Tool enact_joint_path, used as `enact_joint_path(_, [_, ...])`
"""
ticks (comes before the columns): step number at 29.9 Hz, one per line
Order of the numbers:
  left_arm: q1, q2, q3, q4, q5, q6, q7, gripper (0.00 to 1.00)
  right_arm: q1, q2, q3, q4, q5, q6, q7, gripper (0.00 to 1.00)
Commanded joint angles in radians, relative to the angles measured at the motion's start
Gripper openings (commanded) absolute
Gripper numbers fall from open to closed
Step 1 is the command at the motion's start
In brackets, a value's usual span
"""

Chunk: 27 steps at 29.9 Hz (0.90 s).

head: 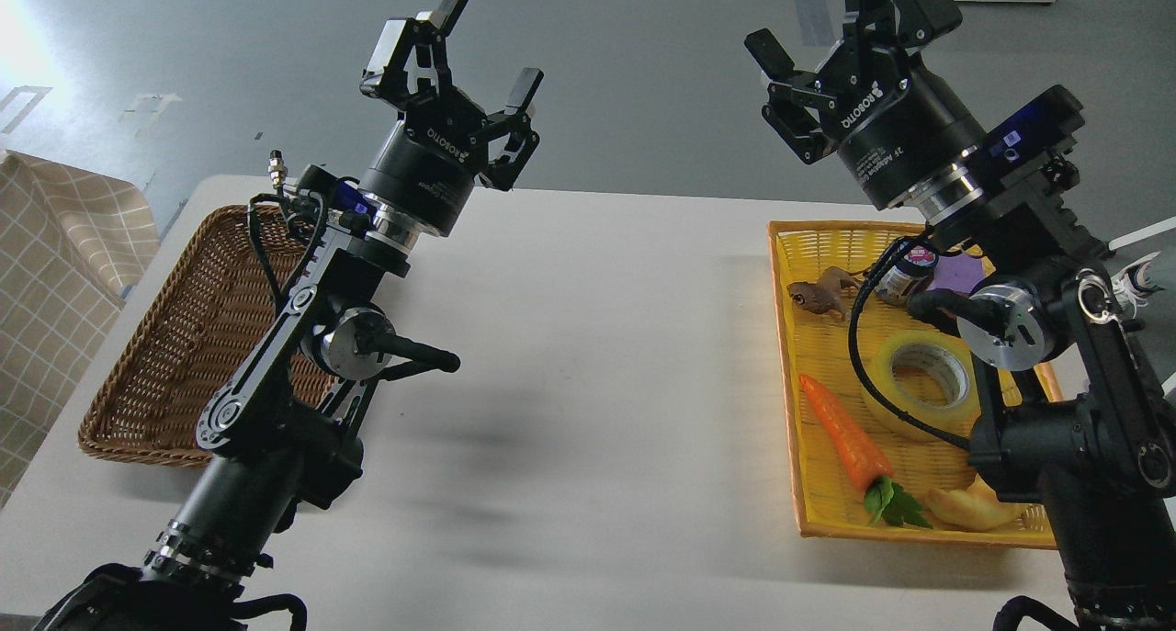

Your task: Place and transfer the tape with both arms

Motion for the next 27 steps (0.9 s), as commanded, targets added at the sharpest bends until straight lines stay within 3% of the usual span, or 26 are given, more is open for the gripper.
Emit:
enact_joint_path(1, [0.000, 0.000, 0.000, 0.001, -0.002, 0.000, 0.000, 0.98, 0.002, 0.000, 0.001, 0.000, -0.001, 0.000, 0.000, 1.00])
enact_joint_path(6, [0.003, 0.000, 0.000, 0.001, -0.002, 0.000, 0.000, 0.98, 0.002, -0.012, 0.000, 0.000, -0.004, 0.000, 0.000, 1.00])
enact_joint_path(13, [0.004, 0.000, 0.000, 0.000, 0.000, 0.000, -0.001, 0.98, -0.005, -0.169, -0.002, 0.002, -0.029, -0.002, 0.000, 1.00])
enact_joint_path(18, [0.004, 0.000, 0.000, 0.000, 0.000, 0.000, 0.000, 0.98, -0.011, -0.215, 0.001, 0.017, -0.029, -0.002, 0.000, 1.00])
enact_joint_path(27, [0.003, 0.000, 0.000, -0.009, 0.001, 0.000, 0.002, 0.98, -0.055, -0.474, 0.000, 0.025, -0.047, -0.002, 0.005, 1.00])
